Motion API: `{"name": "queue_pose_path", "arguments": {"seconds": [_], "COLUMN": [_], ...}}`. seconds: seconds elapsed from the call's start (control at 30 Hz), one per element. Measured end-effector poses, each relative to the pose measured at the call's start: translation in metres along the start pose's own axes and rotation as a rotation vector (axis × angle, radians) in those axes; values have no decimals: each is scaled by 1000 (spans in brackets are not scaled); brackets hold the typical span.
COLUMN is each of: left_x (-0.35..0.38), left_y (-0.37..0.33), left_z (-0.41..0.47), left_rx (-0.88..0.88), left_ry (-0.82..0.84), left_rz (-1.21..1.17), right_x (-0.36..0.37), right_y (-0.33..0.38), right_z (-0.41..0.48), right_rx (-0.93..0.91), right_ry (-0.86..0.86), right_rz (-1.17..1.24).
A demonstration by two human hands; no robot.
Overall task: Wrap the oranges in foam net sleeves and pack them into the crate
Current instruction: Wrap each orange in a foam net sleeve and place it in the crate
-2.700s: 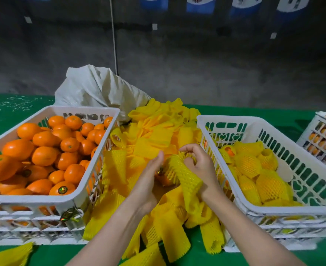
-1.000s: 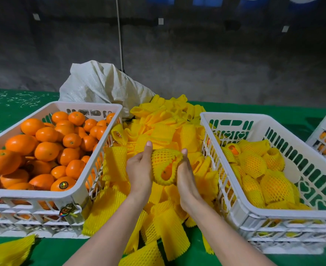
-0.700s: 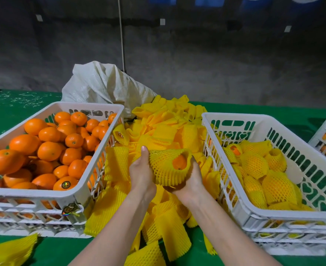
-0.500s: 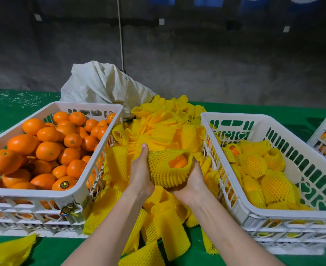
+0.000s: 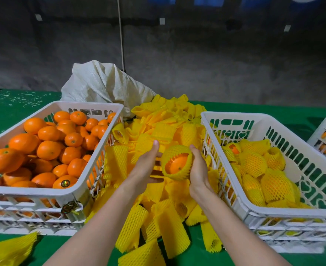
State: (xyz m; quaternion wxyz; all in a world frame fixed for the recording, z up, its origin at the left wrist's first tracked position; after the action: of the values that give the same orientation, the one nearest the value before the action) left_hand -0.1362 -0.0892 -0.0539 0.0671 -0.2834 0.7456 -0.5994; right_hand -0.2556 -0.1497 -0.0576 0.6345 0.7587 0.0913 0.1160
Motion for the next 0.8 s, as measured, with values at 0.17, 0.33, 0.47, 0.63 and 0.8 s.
{"name": "queue_pose_path", "arguments": {"seconds": [0.17, 0.33, 0.47, 0.63, 0.8], "left_x": [18, 16, 18, 23, 43], "left_y": [4, 7, 4, 0, -2], "left_z": [-4, -11, -15, -10, -10], "left_rx": [-225, -334, -352, -295, -177], "left_ry": [243, 332, 414, 411, 391], "left_rz": [-231, -289, -292, -194, -322], "right_x": [-3, -9, -13, -21, -37], "right_y": [4, 20, 26, 32, 40], "right_z": [-8, -12, -12, -11, -8], "right_rx": [-501, -658, -695, -701, -664], "right_ry": [-39, 22, 120, 147, 21], "right_rz": [-389, -286, -301, -257, -307]}}
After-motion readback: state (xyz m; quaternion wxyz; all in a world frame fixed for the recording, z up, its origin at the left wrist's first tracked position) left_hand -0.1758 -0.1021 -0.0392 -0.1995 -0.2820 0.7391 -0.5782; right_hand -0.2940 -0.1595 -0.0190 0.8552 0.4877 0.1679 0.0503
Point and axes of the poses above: each hand's wrist, its own z-axis towards the middle knuckle, its own x-axis out of the palm, y = z × x, the point moved 3 cm from there along z, towards the middle knuckle, and after that the axes turned 11 degrees about -z, right-handed, at the moved point
